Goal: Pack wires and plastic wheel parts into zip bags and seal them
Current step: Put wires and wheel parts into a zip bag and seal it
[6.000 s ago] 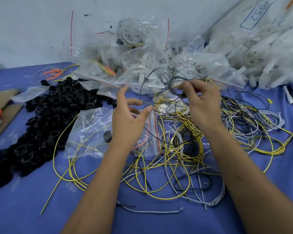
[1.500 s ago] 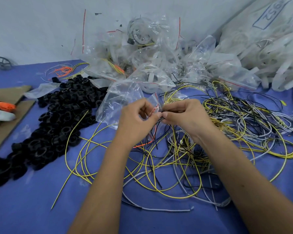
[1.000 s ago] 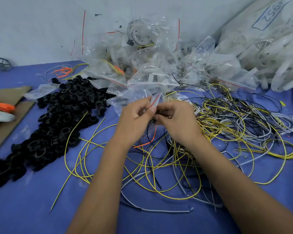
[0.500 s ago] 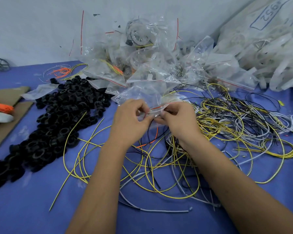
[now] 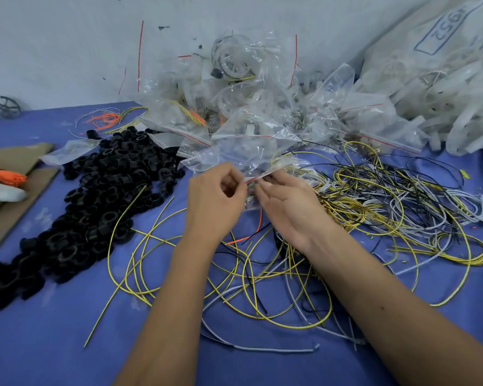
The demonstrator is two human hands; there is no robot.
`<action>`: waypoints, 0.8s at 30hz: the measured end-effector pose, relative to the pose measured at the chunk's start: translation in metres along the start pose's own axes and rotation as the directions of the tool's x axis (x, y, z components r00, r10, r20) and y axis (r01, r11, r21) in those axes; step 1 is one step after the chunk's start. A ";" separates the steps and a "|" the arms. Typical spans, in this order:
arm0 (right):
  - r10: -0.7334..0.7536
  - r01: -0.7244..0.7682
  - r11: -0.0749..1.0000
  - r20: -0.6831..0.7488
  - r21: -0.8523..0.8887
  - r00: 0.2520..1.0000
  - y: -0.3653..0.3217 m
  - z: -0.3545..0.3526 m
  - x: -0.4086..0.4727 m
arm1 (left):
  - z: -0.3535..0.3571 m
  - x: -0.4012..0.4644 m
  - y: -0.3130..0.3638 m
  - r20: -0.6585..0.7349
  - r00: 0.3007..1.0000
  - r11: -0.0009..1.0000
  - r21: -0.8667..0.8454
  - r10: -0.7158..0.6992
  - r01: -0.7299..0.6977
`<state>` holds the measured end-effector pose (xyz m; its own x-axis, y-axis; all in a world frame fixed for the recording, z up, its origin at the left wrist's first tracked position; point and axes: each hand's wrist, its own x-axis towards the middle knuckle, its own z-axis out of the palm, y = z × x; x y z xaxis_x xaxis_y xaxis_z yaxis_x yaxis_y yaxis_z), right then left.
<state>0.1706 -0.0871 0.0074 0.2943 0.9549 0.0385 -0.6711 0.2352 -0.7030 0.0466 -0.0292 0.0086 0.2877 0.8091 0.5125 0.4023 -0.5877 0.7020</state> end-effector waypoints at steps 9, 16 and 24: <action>0.193 0.000 0.705 0.192 -0.709 0.962 0.007 0.003 -0.010 | -0.003 0.001 0.011 0.007 1.000 0.999 0.038 0.005 -0.005; 0.231 -0.233 0.968 -0.031 -0.093 0.973 -0.017 -0.001 0.013 | -0.007 0.000 0.026 0.363 0.931 0.912 -0.376 -0.018 0.164; 0.088 -0.017 0.526 0.035 -0.850 0.996 -0.008 -0.010 0.005 | -0.005 0.003 0.022 -0.018 0.958 0.732 -0.649 -0.288 0.208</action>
<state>0.1843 -0.0858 0.0067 0.2105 0.9776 0.0014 0.2202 -0.0460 -0.9744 0.0518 -0.0395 0.0281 0.1442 0.9437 0.2978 -0.2099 -0.2650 0.9411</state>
